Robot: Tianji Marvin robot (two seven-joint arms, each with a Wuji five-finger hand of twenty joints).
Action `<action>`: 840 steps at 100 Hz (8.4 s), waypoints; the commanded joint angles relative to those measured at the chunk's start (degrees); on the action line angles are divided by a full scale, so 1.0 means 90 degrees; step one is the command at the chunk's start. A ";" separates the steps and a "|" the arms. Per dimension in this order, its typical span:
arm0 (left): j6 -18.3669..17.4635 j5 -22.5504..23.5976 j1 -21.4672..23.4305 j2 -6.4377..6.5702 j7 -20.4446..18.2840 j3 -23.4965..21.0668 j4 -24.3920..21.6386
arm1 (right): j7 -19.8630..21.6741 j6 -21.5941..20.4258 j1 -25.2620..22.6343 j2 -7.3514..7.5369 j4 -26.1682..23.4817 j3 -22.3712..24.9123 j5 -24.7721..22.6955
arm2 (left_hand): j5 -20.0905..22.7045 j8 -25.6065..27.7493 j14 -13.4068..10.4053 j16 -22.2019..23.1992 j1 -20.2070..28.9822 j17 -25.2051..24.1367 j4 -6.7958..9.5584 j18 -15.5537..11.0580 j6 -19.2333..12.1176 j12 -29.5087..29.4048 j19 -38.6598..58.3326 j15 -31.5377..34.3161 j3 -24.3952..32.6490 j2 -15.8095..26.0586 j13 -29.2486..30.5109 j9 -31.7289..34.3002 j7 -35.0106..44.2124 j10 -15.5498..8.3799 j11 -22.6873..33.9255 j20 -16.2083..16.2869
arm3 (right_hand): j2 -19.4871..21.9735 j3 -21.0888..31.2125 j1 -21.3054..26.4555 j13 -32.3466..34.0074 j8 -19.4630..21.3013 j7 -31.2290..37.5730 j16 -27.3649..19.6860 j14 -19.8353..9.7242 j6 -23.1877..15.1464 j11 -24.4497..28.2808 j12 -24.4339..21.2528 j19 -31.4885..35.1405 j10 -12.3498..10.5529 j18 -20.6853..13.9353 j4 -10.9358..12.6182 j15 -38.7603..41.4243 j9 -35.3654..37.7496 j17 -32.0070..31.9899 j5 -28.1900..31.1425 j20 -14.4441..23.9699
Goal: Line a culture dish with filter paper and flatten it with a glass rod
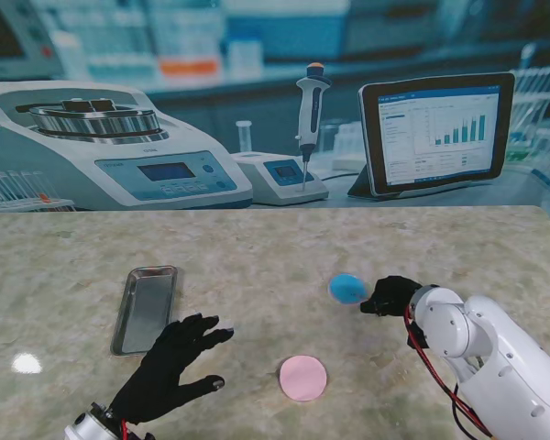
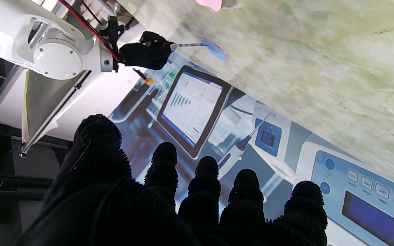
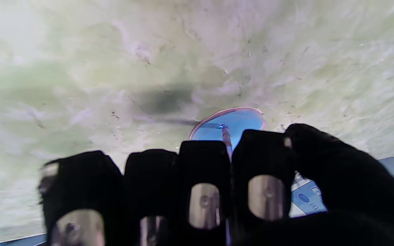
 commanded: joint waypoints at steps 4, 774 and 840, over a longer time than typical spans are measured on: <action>-0.0018 -0.0005 0.0051 -0.0007 -0.0007 0.0003 -0.0037 | 0.0111 0.0039 -0.0145 0.0037 -0.0067 0.0016 -0.0045 | -0.0154 0.0037 -0.0212 -0.0091 -0.0015 -0.0016 0.0149 -0.0232 -0.0251 -0.0115 -0.0324 -0.0108 -0.0164 0.0211 -0.0175 -0.0247 0.0058 -0.0216 -0.0142 -0.0270 | 0.0313 -0.0046 -0.0066 0.0158 0.0042 0.0362 0.0204 -0.1084 0.0583 0.1082 0.0144 0.1974 -0.0274 -0.0057 0.0114 0.0656 0.0426 0.0258 0.0448 0.0128; 0.0104 0.0647 -0.0793 0.0060 0.0031 0.0274 -0.0115 | -0.0236 -0.1930 -0.0365 -0.0022 -0.2210 -0.1697 0.2913 | 0.2869 0.7783 0.0108 0.5517 -0.1344 0.4087 -0.0230 0.0879 -0.0720 0.5429 0.9637 0.9559 0.3708 -0.1807 0.5156 0.5327 0.7370 -0.0525 0.8069 0.4846 | 0.0466 -0.0348 -0.0015 0.0167 0.0047 0.0124 0.0156 -0.1248 0.0473 0.0918 0.0126 0.1974 -0.0335 -0.0222 -0.0076 0.0618 0.0423 0.0281 0.0423 0.0144; 0.0300 0.0959 -0.0900 0.0015 0.0530 0.0412 0.0004 | 0.0027 -0.2071 -0.0095 0.0029 -0.2146 -0.1929 0.3279 | 0.4250 0.8173 0.0247 0.4806 -0.1465 0.5409 0.0351 0.1331 -0.0465 0.5380 1.0673 1.0578 0.4694 -0.1881 0.6353 0.6698 0.8344 -0.0508 0.8655 0.4272 | 0.0672 -0.0692 0.0056 0.0173 0.0111 -0.0418 -0.0404 -0.1062 0.0299 0.0401 0.0073 0.1974 -0.0348 -0.0299 -0.0401 0.0554 0.0424 0.0273 0.0374 -0.0596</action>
